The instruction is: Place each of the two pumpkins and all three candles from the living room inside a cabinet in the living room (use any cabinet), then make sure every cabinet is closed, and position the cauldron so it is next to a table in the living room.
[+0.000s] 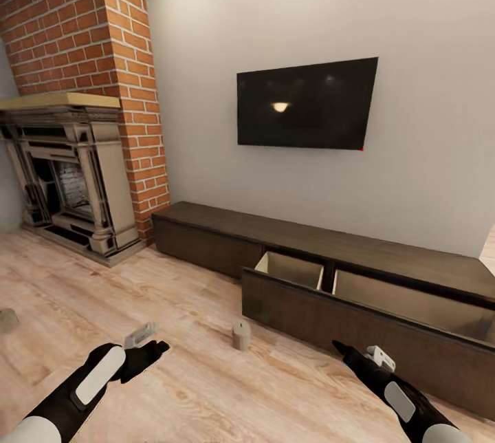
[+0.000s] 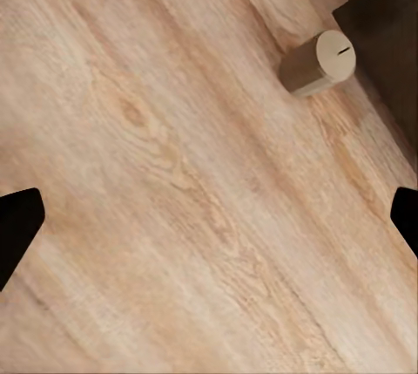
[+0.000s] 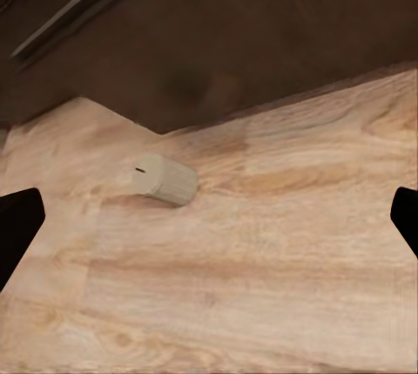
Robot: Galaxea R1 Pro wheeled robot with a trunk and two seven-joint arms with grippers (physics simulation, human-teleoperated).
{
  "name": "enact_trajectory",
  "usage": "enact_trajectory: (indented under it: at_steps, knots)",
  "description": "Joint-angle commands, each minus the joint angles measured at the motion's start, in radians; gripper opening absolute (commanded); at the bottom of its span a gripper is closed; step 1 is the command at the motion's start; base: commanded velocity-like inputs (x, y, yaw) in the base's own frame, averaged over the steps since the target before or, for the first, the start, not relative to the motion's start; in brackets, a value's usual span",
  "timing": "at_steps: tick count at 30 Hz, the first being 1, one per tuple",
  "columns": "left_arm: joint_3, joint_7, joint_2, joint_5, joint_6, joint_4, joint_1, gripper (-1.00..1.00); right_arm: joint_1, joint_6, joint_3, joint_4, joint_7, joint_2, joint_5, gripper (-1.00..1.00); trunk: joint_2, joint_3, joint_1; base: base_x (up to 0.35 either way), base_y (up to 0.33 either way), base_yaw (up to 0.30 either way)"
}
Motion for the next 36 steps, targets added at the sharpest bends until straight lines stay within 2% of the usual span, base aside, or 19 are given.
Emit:
enact_trajectory:
  at_steps: [1,4,8,14,25,36]
  knots:
    - [-0.005,0.003,0.0,0.003,-0.015,0.005,-0.001,1.0,0.0,0.009,-0.005,-0.001,0.001,0.002,-0.006,1.0,-0.001,-0.001,0.0,0.0,0.275,0.293]
    - [-0.005,-0.002,0.0,-0.003,-0.026,0.01,-0.001,1.0,0.0,0.009,-0.001,-0.001,-0.007,0.003,-0.004,1.0,-0.001,-0.001,0.0,0.0,0.278,0.293]
    - [-0.005,-0.005,0.002,-0.008,-0.032,0.021,0.0,1.0,0.0,0.008,0.029,-0.001,-0.017,0.005,-0.004,1.0,-0.001,-0.001,0.0,0.0,0.28,0.293]
    - [-0.005,-0.005,0.01,-0.01,-0.033,0.023,0.002,1.0,0.0,-0.023,0.037,0.003,-0.019,0.006,-0.007,1.0,-0.001,-0.001,0.0,0.125,0.245,0.292]
    - [-0.005,-0.007,0.014,-0.01,-0.033,0.023,0.009,1.0,0.0,-0.046,0.038,0.003,-0.018,0.016,-0.008,1.0,-0.001,-0.001,0.0,0.277,0.163,0.292]
    - [-0.005,-0.007,0.014,-0.012,-0.033,0.023,0.01,1.0,0.0,-0.049,0.038,0.003,-0.015,0.018,0.002,1.0,-0.001,-0.001,0.0,0.331,-0.019,0.269]
